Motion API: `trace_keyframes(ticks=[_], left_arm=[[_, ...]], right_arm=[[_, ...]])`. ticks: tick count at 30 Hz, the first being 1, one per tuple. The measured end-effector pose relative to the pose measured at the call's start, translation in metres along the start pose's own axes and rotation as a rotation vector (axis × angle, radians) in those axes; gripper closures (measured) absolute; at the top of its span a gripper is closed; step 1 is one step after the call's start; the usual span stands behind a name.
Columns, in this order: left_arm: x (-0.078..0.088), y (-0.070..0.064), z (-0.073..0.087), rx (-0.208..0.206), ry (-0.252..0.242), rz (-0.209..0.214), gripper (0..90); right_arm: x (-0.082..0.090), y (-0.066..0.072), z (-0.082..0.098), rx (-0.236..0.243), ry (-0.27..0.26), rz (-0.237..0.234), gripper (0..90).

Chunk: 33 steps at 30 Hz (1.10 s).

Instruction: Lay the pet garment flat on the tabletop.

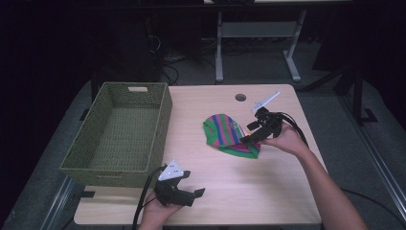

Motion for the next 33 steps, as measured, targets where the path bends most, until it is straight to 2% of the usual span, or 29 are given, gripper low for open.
trace_keyframes(ticks=[6, 20, 23, 27, 33], left_arm=[[0.000, -0.001, -0.001, 0.005, -0.003, 0.004, 16.5], [0.000, -0.001, -0.001, -0.002, -0.003, 0.007, 16.5], [-0.001, -0.002, -0.001, -0.005, 0.001, 0.007, 16.5], [-0.001, -0.003, -0.001, -0.005, 0.002, 0.009, 16.5], [-0.001, -0.002, -0.001, -0.002, 0.000, 0.014, 16.5]], right_arm=[[-0.014, -0.008, -0.012, -0.007, 0.010, 0.000, 18.1], [-0.048, -0.018, -0.021, -0.040, 0.074, 0.042, 22.7], [-0.055, -0.020, -0.022, -0.040, 0.076, 0.056, 23.4], [-0.067, -0.025, -0.019, -0.035, 0.116, 0.093, 24.4], [-0.077, -0.031, -0.015, -0.040, 0.152, 0.146, 31.7]])
Point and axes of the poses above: each handheld gripper's, and its own axes: x roughly backward along the jaws, z roughly out of its underside, y roughly to its left, the point moved 8 cm from there along -x, roughly forward along the jaws, and after that the axes turned 4 degrees about x, right-handed, at the moved point
